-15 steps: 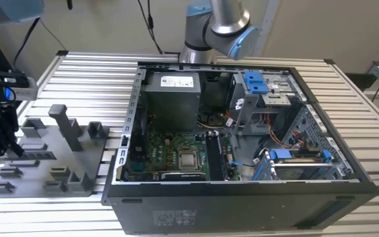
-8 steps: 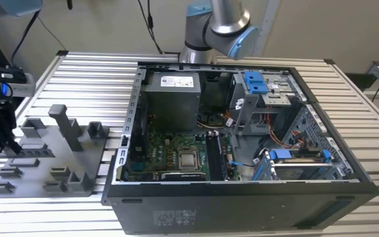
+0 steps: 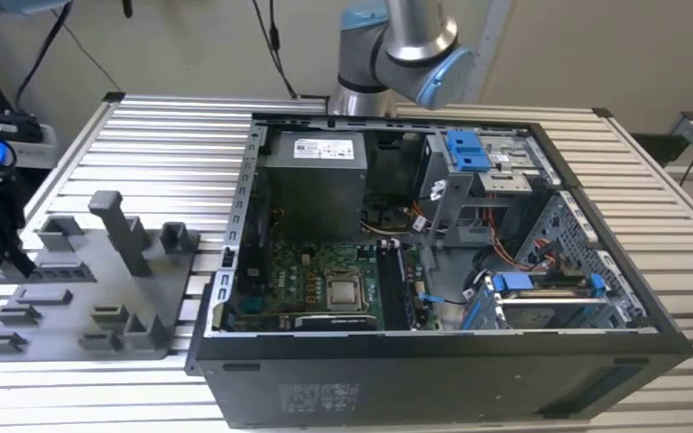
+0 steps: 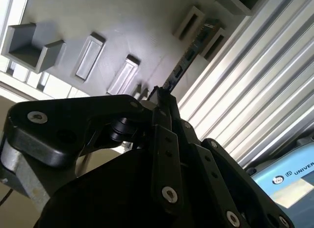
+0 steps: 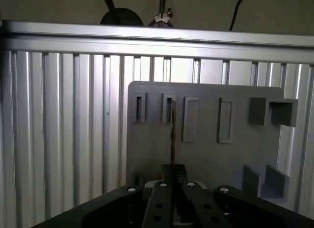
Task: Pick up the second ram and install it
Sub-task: 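Pick up the second ram and move it above second insertion slot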
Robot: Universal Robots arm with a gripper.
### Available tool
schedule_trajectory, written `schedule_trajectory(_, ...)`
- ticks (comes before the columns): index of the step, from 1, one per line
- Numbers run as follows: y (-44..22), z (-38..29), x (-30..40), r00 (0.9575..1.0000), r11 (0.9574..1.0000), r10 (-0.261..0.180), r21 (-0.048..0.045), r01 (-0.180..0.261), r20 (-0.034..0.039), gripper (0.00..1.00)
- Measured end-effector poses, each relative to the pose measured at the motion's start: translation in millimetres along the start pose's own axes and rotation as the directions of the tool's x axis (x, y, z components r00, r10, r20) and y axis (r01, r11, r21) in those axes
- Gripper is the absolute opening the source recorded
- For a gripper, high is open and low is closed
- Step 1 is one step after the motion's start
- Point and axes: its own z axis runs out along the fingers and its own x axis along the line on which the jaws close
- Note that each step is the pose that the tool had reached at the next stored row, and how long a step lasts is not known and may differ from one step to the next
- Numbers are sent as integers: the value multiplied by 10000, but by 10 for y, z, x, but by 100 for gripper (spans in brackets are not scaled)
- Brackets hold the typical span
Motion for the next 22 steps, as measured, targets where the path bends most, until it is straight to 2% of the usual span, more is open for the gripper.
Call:
schedule_trajectory(15, -3, -163, -5, 10000, 10000, 0, -1, 0, -1, 14)
schedule_trajectory(22, -6, -288, -9, 10000, 10000, 0, 0, 0, 0, 14)
